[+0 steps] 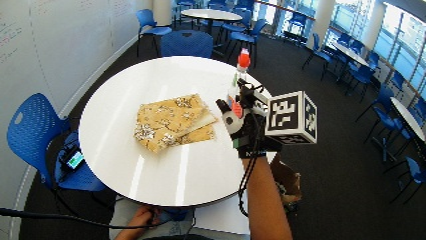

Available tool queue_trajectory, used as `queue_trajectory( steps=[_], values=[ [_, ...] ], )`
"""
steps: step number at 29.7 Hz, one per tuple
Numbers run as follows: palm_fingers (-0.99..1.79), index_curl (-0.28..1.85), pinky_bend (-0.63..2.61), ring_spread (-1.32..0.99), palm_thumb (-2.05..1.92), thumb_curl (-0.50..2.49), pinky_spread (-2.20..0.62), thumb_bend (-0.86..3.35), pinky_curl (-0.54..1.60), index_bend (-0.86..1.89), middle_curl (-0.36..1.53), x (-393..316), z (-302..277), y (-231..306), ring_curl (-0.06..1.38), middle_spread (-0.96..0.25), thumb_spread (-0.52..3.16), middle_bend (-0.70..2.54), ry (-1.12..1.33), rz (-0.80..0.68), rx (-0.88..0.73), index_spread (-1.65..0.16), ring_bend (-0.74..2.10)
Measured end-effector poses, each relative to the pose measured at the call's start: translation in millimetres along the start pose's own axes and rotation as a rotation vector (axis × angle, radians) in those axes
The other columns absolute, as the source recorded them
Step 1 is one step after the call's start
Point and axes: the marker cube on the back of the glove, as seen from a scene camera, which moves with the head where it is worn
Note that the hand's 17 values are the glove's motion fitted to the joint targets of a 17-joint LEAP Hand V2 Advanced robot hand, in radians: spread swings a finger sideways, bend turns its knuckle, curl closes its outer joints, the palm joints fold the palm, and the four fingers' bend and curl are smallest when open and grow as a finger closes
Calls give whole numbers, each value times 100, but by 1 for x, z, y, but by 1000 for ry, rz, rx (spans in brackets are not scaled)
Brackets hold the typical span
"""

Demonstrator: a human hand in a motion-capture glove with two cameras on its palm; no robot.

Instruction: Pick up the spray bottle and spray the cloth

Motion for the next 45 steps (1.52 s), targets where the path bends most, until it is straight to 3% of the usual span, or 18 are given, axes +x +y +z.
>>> queue_trajectory(
  steps=[12,22,34,45],
  values=[
    [63,18,30,-10,68,29,9,9,34,6,37,37,40,-54,36,-7,114,29,-232,195,-11,-36,46],
    [70,21,22,-11,83,35,8,8,32,15,37,52,55,-88,35,-12,103,27,-381,357,-81,-35,47],
    [95,31,11,-16,96,45,5,5,25,21,41,47,60,-110,37,-18,85,35,-474,464,-77,-34,47],
    [129,38,28,-24,99,53,-21,-4,34,20,46,40,65,-126,41,-23,62,41,-470,449,-78,-32,45]
  ],
)
